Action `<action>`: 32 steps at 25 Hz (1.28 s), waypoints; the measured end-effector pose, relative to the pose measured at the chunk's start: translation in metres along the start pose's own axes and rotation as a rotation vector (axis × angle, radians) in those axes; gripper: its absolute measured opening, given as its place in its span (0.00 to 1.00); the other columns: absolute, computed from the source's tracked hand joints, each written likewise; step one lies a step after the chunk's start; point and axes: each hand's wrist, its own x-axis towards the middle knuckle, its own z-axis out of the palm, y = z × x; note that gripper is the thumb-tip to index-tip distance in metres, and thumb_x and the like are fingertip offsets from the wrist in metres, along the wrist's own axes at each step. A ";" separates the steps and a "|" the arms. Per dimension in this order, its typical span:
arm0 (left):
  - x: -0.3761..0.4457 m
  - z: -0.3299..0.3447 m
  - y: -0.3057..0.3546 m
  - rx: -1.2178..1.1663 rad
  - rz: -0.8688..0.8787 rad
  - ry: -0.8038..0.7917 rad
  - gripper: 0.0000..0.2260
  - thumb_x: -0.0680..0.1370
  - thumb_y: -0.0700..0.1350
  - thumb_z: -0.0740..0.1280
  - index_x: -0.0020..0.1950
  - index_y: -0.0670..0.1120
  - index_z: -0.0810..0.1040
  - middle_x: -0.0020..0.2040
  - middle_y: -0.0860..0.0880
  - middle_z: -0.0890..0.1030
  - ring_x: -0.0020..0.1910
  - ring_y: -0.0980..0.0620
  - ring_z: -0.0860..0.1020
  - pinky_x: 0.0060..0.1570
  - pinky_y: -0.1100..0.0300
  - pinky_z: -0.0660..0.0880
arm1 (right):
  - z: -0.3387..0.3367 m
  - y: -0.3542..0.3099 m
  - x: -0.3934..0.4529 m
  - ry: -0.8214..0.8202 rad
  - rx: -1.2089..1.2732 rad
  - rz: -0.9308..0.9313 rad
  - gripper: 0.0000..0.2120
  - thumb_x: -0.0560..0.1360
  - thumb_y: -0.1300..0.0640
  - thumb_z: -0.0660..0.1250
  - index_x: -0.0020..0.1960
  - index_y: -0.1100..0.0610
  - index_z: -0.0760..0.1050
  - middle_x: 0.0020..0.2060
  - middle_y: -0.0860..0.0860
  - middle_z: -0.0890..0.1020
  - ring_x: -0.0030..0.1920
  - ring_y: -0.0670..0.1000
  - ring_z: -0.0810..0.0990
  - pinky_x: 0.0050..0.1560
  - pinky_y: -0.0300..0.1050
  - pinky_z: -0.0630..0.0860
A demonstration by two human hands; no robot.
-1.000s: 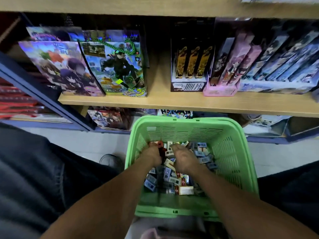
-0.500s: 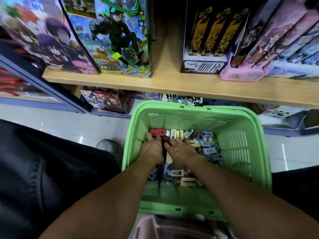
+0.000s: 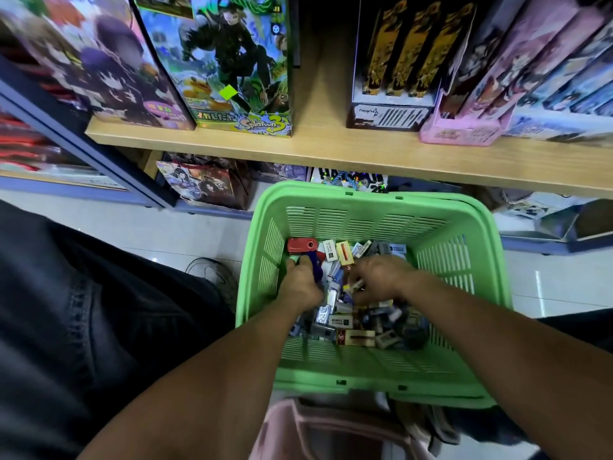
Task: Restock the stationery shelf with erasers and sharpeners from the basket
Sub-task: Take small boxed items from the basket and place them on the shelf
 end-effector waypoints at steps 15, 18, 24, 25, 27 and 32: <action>-0.008 0.005 0.004 0.063 0.011 0.156 0.15 0.74 0.31 0.69 0.59 0.42 0.77 0.54 0.45 0.79 0.54 0.46 0.79 0.56 0.55 0.79 | -0.001 -0.007 0.017 0.167 0.057 0.056 0.15 0.74 0.57 0.68 0.60 0.53 0.75 0.58 0.52 0.75 0.62 0.56 0.74 0.57 0.51 0.74; -0.006 0.009 -0.002 0.278 -0.053 0.081 0.22 0.76 0.33 0.68 0.69 0.39 0.68 0.64 0.39 0.73 0.59 0.43 0.76 0.58 0.53 0.78 | 0.003 0.009 0.008 0.019 -0.017 0.013 0.25 0.70 0.42 0.74 0.65 0.46 0.74 0.67 0.50 0.71 0.68 0.53 0.68 0.67 0.56 0.70; -0.006 0.016 -0.005 0.383 -0.121 -0.053 0.30 0.76 0.43 0.72 0.74 0.41 0.62 0.65 0.39 0.73 0.63 0.42 0.73 0.60 0.51 0.73 | 0.012 0.003 0.001 -0.057 -0.055 -0.074 0.42 0.67 0.40 0.76 0.75 0.44 0.62 0.78 0.47 0.58 0.78 0.55 0.55 0.75 0.59 0.55; -0.004 0.014 -0.006 0.309 -0.152 -0.064 0.30 0.75 0.42 0.73 0.73 0.40 0.62 0.64 0.39 0.74 0.63 0.42 0.74 0.60 0.52 0.74 | 0.014 0.003 0.000 -0.020 -0.038 -0.070 0.42 0.67 0.39 0.75 0.76 0.45 0.61 0.78 0.48 0.58 0.79 0.55 0.54 0.76 0.58 0.55; -0.004 0.010 -0.006 0.161 -0.201 -0.054 0.30 0.74 0.38 0.73 0.72 0.41 0.64 0.63 0.41 0.76 0.62 0.42 0.76 0.59 0.53 0.76 | 0.018 0.002 -0.001 0.012 -0.039 -0.061 0.40 0.68 0.40 0.75 0.75 0.46 0.63 0.77 0.49 0.61 0.77 0.55 0.59 0.75 0.56 0.59; -0.008 0.003 -0.001 -0.063 -0.248 0.046 0.20 0.76 0.37 0.70 0.66 0.38 0.69 0.54 0.42 0.79 0.54 0.43 0.80 0.50 0.54 0.79 | 0.003 -0.012 0.007 -0.006 0.208 0.047 0.18 0.70 0.53 0.77 0.57 0.53 0.76 0.53 0.49 0.77 0.56 0.52 0.77 0.53 0.44 0.76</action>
